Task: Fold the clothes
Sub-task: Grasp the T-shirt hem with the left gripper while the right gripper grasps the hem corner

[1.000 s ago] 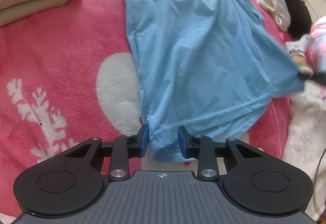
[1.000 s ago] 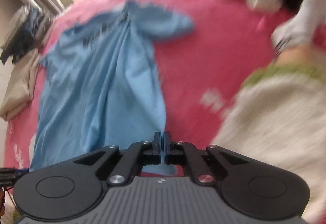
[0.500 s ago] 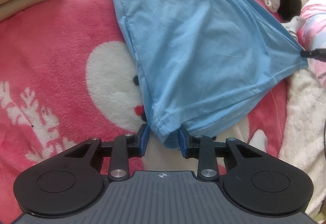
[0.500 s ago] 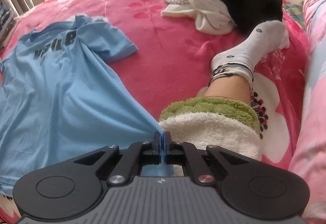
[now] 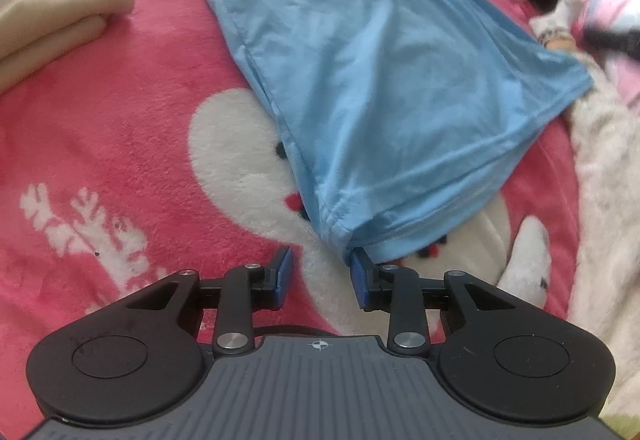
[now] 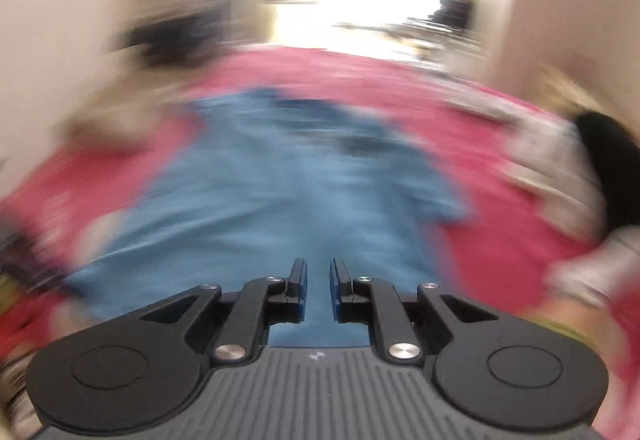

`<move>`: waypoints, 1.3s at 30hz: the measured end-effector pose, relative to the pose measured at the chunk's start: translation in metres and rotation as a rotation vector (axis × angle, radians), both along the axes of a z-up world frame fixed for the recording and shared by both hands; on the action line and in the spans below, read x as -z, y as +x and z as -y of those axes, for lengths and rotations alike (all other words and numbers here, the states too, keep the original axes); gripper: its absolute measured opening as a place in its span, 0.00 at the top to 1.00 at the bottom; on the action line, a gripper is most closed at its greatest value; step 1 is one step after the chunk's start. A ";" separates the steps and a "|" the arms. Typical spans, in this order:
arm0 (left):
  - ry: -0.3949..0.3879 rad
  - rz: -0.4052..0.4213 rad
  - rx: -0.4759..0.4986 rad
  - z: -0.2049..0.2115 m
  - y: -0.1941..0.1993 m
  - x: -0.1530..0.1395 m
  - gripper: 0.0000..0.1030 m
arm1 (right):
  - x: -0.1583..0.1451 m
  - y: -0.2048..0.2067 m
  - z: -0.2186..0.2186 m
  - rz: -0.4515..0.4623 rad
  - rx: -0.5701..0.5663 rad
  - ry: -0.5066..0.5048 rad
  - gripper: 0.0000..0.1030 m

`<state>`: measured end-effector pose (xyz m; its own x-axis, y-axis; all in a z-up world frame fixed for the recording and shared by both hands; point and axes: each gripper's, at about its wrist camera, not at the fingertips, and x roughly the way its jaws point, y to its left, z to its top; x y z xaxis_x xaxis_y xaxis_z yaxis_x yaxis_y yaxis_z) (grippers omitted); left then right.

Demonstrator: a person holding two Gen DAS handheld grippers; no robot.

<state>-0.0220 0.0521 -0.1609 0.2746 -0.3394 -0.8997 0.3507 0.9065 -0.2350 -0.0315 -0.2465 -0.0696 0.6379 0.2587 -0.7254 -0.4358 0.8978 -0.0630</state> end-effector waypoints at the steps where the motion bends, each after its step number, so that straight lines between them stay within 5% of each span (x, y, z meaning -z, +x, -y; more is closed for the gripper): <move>1: -0.003 0.019 0.000 -0.001 -0.001 -0.003 0.70 | 0.004 -0.005 -0.023 0.001 -0.097 0.011 0.86; 5: 0.001 0.098 0.027 0.004 -0.005 -0.007 0.70 | 0.041 -0.012 -0.106 -0.018 -0.377 -0.024 0.86; 6: 0.000 0.104 0.097 0.004 -0.005 -0.006 0.70 | 0.049 -0.013 -0.121 -0.019 -0.424 -0.044 0.86; 12: -0.039 0.086 0.133 0.000 -0.009 -0.003 0.71 | 0.085 -0.015 -0.165 0.001 -0.594 -0.210 0.86; 19: -0.083 0.098 0.108 -0.001 -0.006 -0.002 0.71 | 0.110 -0.009 -0.168 0.020 -0.580 -0.294 0.86; 28: -0.032 0.192 0.103 0.003 -0.013 -0.006 0.97 | 0.114 -0.020 -0.168 0.068 -0.599 -0.327 0.86; 32: 0.009 0.257 0.165 0.008 -0.023 -0.014 0.98 | 0.112 -0.013 -0.166 0.096 -0.529 -0.297 0.87; 34: 0.040 0.266 0.195 0.013 -0.028 -0.014 0.98 | 0.110 -0.011 -0.163 0.100 -0.504 -0.289 0.97; 39: 0.125 0.298 0.274 0.023 -0.041 -0.014 0.98 | 0.094 -0.024 -0.156 0.099 -0.542 -0.280 0.99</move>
<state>-0.0626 0.0293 -0.1468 0.4440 -0.3297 -0.8332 0.6189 0.7852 0.0191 -0.0550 -0.0901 -0.1639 0.5365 0.3729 -0.7570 -0.8056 0.4934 -0.3279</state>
